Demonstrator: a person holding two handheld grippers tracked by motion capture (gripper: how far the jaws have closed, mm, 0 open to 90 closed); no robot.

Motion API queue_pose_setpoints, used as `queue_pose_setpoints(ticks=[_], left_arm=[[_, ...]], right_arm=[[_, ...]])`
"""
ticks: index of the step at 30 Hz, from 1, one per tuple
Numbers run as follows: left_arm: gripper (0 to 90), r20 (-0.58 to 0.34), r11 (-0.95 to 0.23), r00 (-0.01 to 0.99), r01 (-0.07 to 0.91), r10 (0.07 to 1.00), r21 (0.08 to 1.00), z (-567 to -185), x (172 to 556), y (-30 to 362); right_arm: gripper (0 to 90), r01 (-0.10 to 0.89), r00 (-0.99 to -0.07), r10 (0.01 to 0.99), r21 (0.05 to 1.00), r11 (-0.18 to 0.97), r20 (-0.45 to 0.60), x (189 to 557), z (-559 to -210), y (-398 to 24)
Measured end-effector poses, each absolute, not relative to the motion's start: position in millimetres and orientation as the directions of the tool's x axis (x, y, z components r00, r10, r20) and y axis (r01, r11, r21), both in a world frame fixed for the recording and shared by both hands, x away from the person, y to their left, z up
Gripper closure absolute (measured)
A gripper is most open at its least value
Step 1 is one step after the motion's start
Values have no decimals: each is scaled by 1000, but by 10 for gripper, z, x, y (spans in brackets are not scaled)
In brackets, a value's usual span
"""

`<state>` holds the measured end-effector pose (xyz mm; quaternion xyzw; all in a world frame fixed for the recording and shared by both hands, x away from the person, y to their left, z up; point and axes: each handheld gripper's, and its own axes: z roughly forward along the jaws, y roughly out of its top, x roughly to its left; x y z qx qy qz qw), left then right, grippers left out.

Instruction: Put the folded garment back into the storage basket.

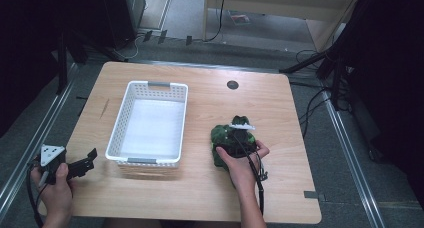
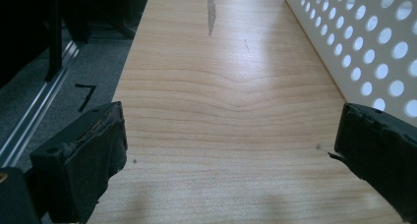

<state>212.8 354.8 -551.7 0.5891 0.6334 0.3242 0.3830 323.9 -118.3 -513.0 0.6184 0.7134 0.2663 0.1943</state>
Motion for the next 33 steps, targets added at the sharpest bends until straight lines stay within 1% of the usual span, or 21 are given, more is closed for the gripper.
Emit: queue_pose_setpoints(ticks=[9, 10, 13, 15, 19, 26, 28, 29, 30, 33], left_arm=[[2, -102, 93, -11, 499, 995, 861, -5518, 2130, 3546], [2, -105, 95, -9, 501, 994, 860, -5518, 2129, 3547], [2, -102, 92, -8, 502, 995, 860, -5517, 2127, 3544], [2, -100, 91, -8, 502, 995, 860, -5518, 2127, 3543], [2, -102, 91, -7, 503, 995, 859, -5517, 2126, 3543], [2, -104, 93, -7, 503, 995, 859, -5518, 2126, 3544], [2, -104, 93, -7, 503, 995, 859, -5518, 2126, 3544], [2, -104, 93, -7, 503, 995, 859, -5518, 2126, 3544], [2, -103, 92, -6, 503, 995, 859, -5518, 2126, 3544], [2, -105, 93, -5, 505, 994, 858, -5518, 2126, 3545]], right_arm=[[146, 808, -161, 986, 580, 102, 51, 3268, -5276, -1172], [154, 812, -151, 986, 577, 85, 69, 3268, -5321, -1209], [190, 802, -149, 987, 590, 89, 54, 3246, -5328, -1211], [195, 792, -158, 987, 601, 112, 24, 3236, -5343, -1194], [203, 787, -146, 989, 608, 107, 15, 3230, -5351, -1176], [383, 768, -176, 984, 627, 128, 16, 3187, -5337, -1171], [448, 762, -196, 981, 632, 144, 13, 3171, -5333, -1156], [448, 762, -196, 981, 632, 144, 13, 3171, -5333, -1156], [475, 755, -206, 978, 638, 152, 11, 3167, -5335, -1146], [488, 755, -194, 981, 641, 141, 13, 3165, -5336, -1145]])
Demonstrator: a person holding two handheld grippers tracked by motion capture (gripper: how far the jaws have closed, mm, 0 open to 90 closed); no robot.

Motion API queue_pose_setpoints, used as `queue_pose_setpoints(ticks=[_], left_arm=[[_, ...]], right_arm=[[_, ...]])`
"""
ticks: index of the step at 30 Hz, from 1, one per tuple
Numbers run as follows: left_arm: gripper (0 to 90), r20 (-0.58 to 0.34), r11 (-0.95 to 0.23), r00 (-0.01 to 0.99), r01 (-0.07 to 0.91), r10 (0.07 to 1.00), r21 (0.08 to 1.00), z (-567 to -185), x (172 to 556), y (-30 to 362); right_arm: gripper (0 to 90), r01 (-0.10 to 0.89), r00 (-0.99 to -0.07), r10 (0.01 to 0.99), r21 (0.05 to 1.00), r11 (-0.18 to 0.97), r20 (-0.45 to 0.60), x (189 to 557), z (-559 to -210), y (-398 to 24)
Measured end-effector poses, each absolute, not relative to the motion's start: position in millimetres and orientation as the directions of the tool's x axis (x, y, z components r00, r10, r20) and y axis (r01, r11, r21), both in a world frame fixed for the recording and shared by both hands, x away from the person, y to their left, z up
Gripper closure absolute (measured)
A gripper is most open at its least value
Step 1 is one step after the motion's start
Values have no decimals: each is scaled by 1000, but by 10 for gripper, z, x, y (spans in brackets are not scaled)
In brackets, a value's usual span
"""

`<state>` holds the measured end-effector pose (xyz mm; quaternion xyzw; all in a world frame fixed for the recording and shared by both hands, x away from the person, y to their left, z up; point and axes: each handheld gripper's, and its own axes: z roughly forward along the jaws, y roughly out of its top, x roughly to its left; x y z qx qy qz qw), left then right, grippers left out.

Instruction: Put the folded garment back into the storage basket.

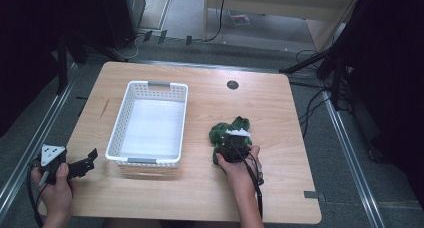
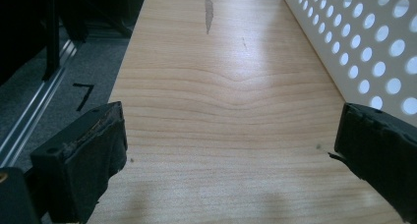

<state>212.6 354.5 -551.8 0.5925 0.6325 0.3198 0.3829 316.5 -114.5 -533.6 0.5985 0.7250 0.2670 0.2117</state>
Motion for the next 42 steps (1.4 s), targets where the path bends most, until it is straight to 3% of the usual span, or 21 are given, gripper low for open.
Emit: queue_pose_setpoints(ticks=[20, 32, 42], left_arm=[[2, -119, 103, -1, 513, 993, 852, -5519, 2135, 3558], [2, -111, 96, 0, 513, 994, 853, -5519, 2139, 3550], [2, -118, 102, -2, 513, 993, 852, -5518, 2135, 3558]], right_arm=[[758, 689, -180, 983, 717, 108, 26, 3090, -5408, -1190], [785, 691, -162, 975, 723, 1, 154, 3110, -5183, -1286], [785, 654, -195, 967, 756, 6, 161, 3091, -4769, -1184]])
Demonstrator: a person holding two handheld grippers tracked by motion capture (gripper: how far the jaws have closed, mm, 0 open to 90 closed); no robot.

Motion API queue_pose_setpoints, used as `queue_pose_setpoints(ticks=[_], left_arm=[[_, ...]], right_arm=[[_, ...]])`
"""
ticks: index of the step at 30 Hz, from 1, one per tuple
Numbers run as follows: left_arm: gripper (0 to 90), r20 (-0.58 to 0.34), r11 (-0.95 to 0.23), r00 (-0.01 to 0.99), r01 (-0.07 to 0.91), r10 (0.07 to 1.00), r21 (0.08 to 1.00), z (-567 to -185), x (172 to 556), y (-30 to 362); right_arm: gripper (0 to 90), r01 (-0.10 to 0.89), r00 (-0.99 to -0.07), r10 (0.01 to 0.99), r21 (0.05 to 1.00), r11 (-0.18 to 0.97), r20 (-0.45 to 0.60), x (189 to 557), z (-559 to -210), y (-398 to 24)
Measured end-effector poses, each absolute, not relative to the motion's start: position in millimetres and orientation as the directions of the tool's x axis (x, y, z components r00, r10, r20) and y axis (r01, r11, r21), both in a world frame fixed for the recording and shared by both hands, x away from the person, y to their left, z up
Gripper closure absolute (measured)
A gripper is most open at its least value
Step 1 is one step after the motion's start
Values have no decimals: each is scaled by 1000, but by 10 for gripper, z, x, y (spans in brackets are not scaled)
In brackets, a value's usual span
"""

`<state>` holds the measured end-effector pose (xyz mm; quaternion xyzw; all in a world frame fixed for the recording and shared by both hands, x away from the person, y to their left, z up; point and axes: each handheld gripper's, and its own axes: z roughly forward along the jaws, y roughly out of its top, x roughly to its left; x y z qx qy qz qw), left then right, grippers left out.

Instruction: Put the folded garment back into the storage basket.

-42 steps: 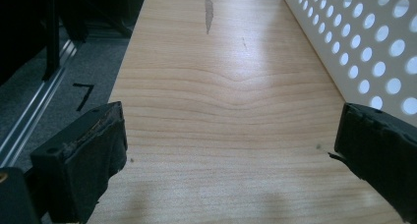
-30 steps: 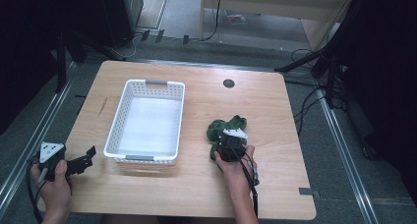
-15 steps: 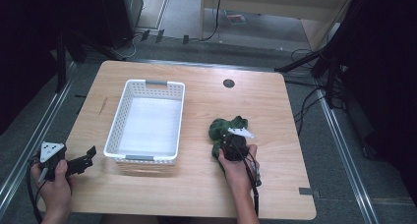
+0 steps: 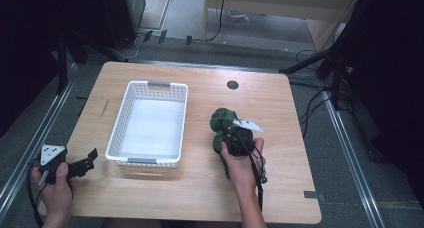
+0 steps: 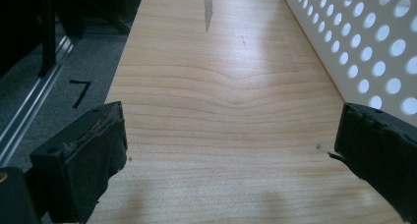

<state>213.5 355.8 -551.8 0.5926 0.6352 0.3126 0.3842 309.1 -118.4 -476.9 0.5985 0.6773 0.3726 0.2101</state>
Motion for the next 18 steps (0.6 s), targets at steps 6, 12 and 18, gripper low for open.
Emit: queue_pose_setpoints(ticks=[6, 12, 18], left_arm=[[2, -119, 102, -1, 512, 993, 853, -5519, 2135, 3558], [2, -121, 105, -2, 512, 993, 852, -5519, 2138, 3559], [2, -119, 103, -1, 512, 993, 853, -5518, 2135, 3559]], right_arm=[[786, 647, -202, 966, 762, 8, 161, 3130, -4613, -1138], [785, 642, -211, 961, 767, -1, 178, 3193, -4437, -1046], [785, 633, -222, 957, 774, -6, 189, 3250, -4301, -993]])
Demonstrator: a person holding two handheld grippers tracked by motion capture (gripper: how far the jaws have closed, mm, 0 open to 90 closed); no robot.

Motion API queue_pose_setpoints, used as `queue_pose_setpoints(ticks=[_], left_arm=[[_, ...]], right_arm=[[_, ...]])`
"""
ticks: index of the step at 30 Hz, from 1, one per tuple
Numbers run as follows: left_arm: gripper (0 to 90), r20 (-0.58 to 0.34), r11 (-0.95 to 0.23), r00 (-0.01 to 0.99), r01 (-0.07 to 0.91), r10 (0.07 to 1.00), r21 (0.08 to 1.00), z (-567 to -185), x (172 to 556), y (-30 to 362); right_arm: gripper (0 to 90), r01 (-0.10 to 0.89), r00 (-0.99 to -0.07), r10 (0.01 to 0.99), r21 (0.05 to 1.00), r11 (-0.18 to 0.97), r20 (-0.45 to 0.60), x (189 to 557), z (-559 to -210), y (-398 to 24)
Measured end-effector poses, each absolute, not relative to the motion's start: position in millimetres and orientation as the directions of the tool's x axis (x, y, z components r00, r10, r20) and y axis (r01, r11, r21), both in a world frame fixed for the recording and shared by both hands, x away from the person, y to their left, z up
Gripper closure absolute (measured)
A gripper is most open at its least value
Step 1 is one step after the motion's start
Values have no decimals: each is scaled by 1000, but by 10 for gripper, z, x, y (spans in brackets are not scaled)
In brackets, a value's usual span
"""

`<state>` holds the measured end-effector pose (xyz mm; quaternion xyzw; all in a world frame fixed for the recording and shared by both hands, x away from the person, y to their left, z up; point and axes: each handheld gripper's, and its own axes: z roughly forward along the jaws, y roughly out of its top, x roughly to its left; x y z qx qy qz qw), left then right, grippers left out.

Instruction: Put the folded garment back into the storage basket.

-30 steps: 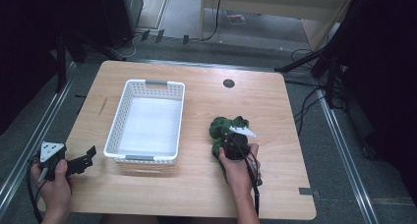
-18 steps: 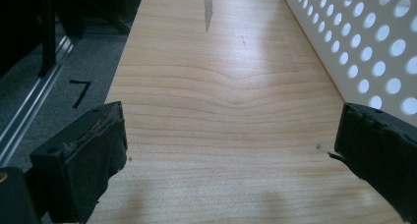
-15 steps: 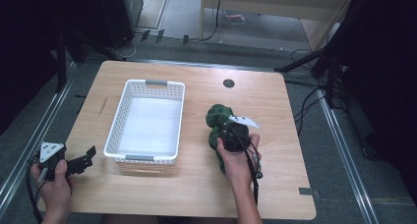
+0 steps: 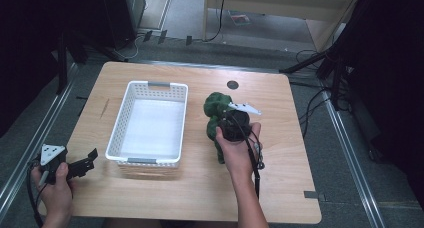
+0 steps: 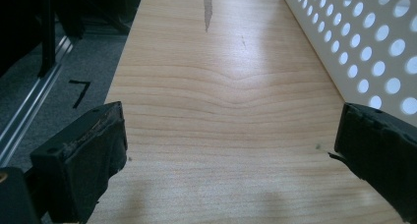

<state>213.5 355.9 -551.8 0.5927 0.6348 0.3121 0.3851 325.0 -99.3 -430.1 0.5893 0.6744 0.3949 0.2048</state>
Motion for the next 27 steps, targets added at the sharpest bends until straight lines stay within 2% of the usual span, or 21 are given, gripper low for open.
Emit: queue_pose_setpoints(ticks=[27], left_arm=[[2, -120, 103, -1, 513, 993, 852, -5519, 2139, 3559]], right_arm=[[785, 644, -254, 946, 765, 10, 202, 3407, -3973, -681]])
